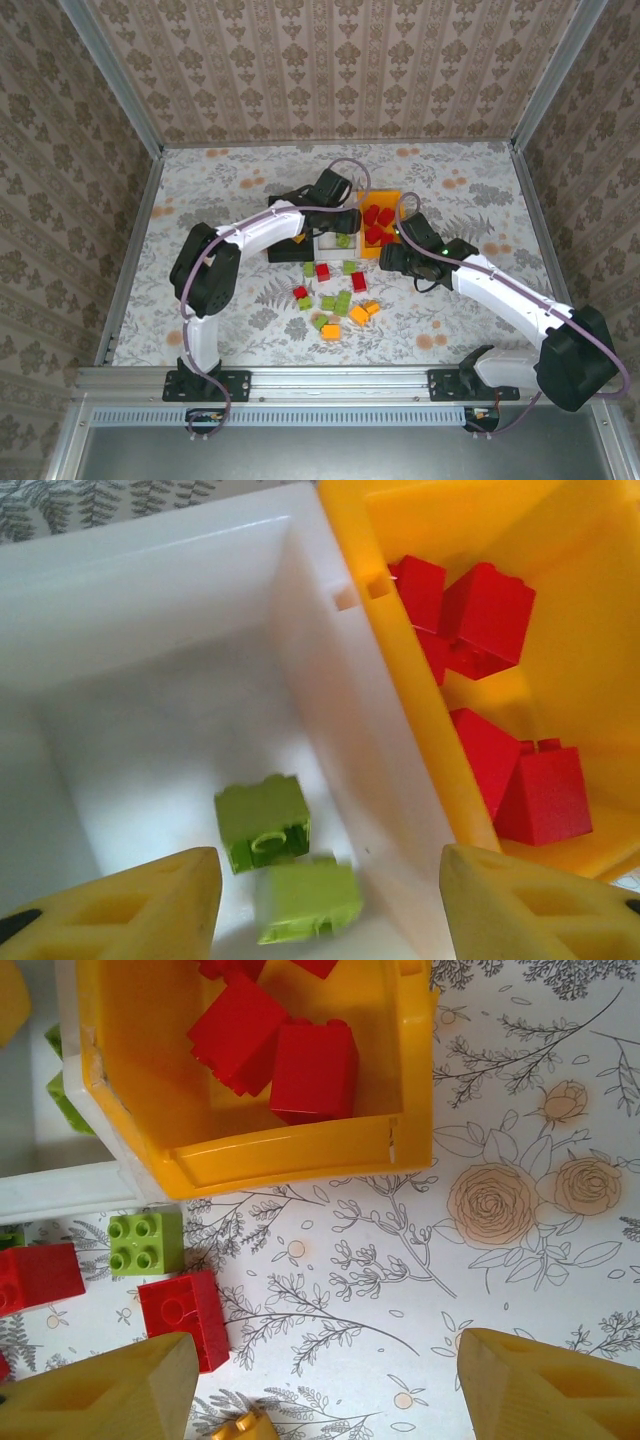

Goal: Sort the legos into containers by color

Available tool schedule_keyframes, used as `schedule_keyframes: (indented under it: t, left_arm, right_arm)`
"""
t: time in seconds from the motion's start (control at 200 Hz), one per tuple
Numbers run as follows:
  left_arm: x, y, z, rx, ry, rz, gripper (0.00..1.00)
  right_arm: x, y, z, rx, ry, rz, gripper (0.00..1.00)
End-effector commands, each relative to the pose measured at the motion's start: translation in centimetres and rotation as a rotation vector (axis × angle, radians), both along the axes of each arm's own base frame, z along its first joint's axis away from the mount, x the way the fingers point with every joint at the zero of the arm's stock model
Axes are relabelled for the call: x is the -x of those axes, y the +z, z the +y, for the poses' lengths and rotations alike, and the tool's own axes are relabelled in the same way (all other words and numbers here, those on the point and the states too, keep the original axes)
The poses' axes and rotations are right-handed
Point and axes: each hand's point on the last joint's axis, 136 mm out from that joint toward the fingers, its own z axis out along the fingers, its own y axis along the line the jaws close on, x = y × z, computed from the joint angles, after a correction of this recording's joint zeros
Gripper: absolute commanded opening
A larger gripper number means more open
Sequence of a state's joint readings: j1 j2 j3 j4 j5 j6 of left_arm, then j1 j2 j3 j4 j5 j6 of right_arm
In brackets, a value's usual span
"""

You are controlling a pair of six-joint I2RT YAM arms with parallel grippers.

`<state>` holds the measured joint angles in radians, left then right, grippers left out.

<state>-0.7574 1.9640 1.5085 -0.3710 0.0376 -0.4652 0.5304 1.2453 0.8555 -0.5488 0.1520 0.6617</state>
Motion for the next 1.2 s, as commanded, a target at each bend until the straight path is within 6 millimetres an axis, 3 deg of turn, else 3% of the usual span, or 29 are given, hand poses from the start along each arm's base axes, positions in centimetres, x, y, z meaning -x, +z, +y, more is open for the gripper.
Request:
schedule_keyframes:
  t: [0.0,0.15,0.31,0.365,0.68,0.885,1.195]
  left_arm:
    - [0.0,4.0,-0.4,0.073,-0.002,-0.042,0.68]
    - [1.5,7.8,1.1,0.155,0.018,-0.098,0.83]
    - [5.1,9.5,4.9,0.196,0.064,-0.129,0.95]
    - [6.6,9.3,6.7,0.198,0.087,-0.133,1.0]
    - [15.1,6.4,18.4,0.134,0.276,-0.14,1.0]
    - [18.5,4.4,22.6,0.144,0.352,-0.113,1.0]
    - [19.2,3.4,23.6,0.125,0.369,-0.107,1.0]
  right_arm:
    - [0.6,0.1,0.8,-0.037,0.034,0.007,0.71]
    - [0.8,0.7,3.6,-0.072,0.125,-0.008,0.71]
    - [2.1,0.6,8.2,-0.073,0.271,0.0,0.7]
    - [2.6,0.3,9.8,-0.081,0.317,0.011,0.7]
    - [4.3,-3.1,16.9,-0.027,0.458,0.067,0.62]
    - [3.7,-5.6,18.3,0.051,0.449,0.094,0.58]
    - [3.7,-8.0,18.3,0.15,0.427,0.145,0.55]
